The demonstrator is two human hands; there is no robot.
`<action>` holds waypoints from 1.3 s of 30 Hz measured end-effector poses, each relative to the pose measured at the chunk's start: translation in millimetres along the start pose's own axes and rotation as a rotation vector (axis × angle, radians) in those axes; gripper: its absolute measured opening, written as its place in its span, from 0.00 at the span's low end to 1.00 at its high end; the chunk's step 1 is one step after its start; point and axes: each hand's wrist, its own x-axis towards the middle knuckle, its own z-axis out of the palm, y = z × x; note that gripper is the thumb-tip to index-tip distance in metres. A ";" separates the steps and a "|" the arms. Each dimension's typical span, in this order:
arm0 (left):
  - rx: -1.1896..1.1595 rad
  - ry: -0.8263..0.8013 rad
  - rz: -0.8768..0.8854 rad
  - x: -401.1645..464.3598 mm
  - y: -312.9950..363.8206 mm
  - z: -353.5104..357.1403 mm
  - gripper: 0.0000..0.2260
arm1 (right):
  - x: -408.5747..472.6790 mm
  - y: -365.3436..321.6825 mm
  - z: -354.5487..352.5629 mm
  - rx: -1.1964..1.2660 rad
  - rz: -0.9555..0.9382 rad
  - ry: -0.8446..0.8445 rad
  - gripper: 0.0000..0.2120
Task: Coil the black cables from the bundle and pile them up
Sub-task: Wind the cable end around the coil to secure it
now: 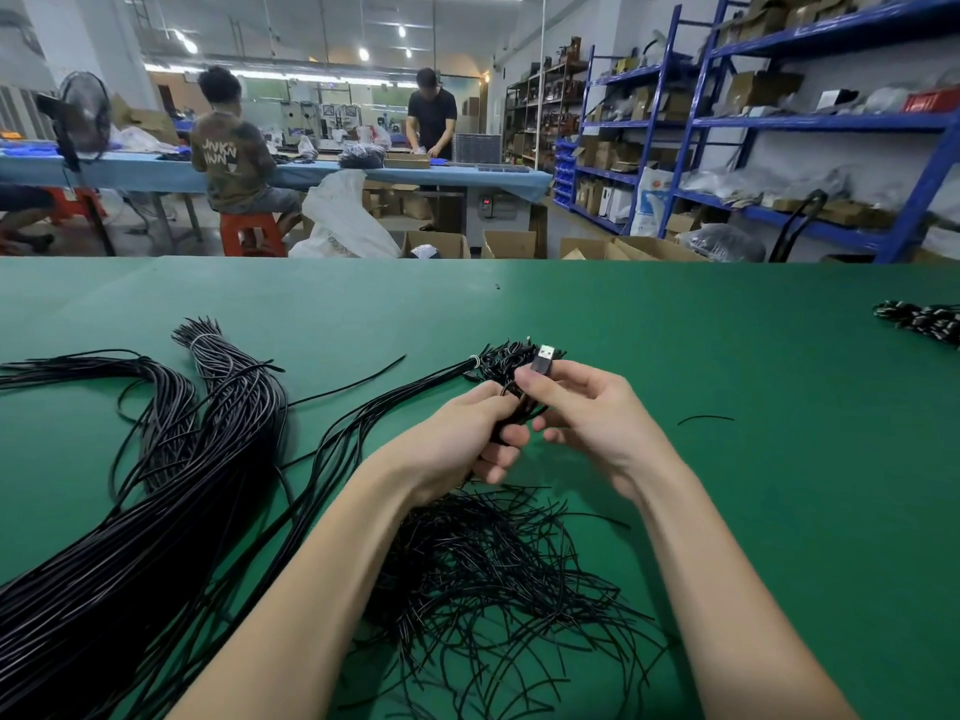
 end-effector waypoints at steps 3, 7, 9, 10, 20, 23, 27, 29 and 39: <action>0.024 -0.016 -0.002 0.0 0.4 2.0 0.07 | 1.3 3.5 -0.2 0.049 0.010 -0.025 0.07; -0.045 -0.031 -0.024 0.5 0.6 2.8 0.08 | 3.8 8.2 3.9 0.059 0.003 0.059 0.07; -0.115 -0.029 -0.016 0.9 1.3 3.2 0.07 | 6.8 12.5 7.6 0.052 0.009 0.168 0.08; -0.134 -0.021 -0.009 1.0 1.1 3.3 0.06 | 8.2 14.7 8.7 0.050 0.012 0.211 0.08; -0.208 -0.064 0.055 -0.8 -2.3 0.3 0.09 | 10.2 14.2 1.1 0.103 0.036 0.205 0.10; -0.316 -0.048 -0.002 -1.5 -1.0 -6.2 0.09 | 9.1 12.3 2.4 0.105 -0.005 0.173 0.09; -0.339 -0.047 0.004 -3.0 1.5 -6.7 0.04 | 6.6 8.0 2.5 0.065 -0.123 0.165 0.06; -0.300 -0.027 0.038 -3.7 2.1 -5.9 0.06 | 6.4 7.3 3.0 0.069 -0.151 0.187 0.05; -0.015 0.164 0.264 2.1 0.0 -6.1 0.03 | 9.8 3.7 5.1 0.169 -0.035 0.232 0.08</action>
